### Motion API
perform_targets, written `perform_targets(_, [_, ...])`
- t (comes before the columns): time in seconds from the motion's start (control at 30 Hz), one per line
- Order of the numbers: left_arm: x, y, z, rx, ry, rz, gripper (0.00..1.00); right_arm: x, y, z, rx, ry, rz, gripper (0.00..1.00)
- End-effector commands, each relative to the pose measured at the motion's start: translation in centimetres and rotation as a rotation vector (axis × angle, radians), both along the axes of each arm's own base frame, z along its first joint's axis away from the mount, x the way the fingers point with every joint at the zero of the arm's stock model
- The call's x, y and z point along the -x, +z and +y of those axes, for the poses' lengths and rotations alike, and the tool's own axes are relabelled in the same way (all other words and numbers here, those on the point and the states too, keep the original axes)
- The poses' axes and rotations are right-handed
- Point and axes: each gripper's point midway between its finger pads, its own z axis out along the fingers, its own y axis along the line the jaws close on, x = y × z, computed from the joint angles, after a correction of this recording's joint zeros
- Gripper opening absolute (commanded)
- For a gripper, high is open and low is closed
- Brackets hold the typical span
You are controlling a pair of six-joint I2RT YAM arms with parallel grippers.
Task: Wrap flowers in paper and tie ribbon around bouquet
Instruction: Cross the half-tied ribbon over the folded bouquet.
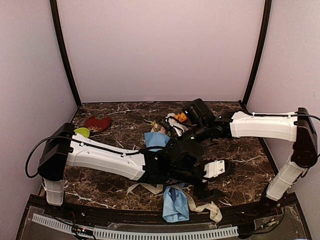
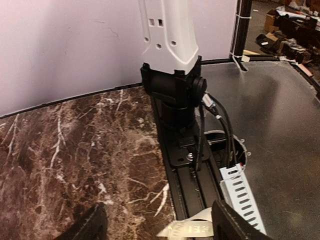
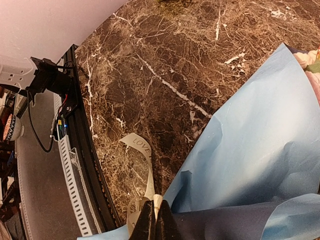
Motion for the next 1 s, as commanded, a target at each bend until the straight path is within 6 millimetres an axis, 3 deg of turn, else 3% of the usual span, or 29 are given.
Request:
perform_targets(0.0, [-1.2,5.6,2.2,0.067,0.061,-0.099,0.81,-0.2,2.4,0.4,-0.044,0.035,-0.053,0.00])
perform_targets(0.1, [-1.6,7.7,4.6,0.104,0.108,-0.129,0.82,-0.1,2.5,0.4,-0.049,0.040,-0.048,0.00])
perform_targets(0.13, [-1.7,9.2,5.9,0.142,0.132,-0.130,0.82,0.0,2.5,0.4,-0.054,0.041,-0.043,0.00])
perform_targets(0.2, [-2.4,10.4,8.5,0.201,0.211,-0.114,0.74,0.3,2.3,0.5,-0.064,0.041,-0.028,0.00])
perform_targets(0.33, [-6.5,10.0,15.1,0.315,0.509,0.012,0.25,1.5,3.7,1.1,-0.136,0.045,-0.017,0.00])
perform_targets(0.37, [-7.5,9.6,16.9,0.347,0.582,0.052,0.22,1.9,3.9,1.4,-0.148,0.047,-0.014,0.00])
perform_targets(0.4, [-8.1,7.4,18.8,0.337,0.643,0.116,0.23,2.2,3.9,1.7,-0.154,0.048,-0.010,0.00])
perform_targets(0.47, [-9.1,5.3,21.4,0.348,0.732,0.201,0.31,2.9,3.7,2.2,-0.153,0.057,-0.008,0.00])
perform_targets(0.57, [-9.2,2.4,23.1,0.326,0.774,0.245,0.47,3.8,3.7,2.8,-0.158,0.065,0.002,0.00])
perform_targets(0.67, [-9.6,0.0,23.6,0.282,0.817,0.240,0.58,4.4,4.5,3.4,-0.190,0.076,0.008,0.00])
perform_targets(0.73, [-10.0,-0.7,23.7,0.277,0.840,0.227,0.62,5.2,3.5,3.2,-0.177,0.082,0.024,0.00])
perform_targets(0.97, [-9.7,-2.2,20.2,0.233,0.743,0.175,0.68,6.3,2.4,3.8,-0.167,0.099,0.056,0.00])
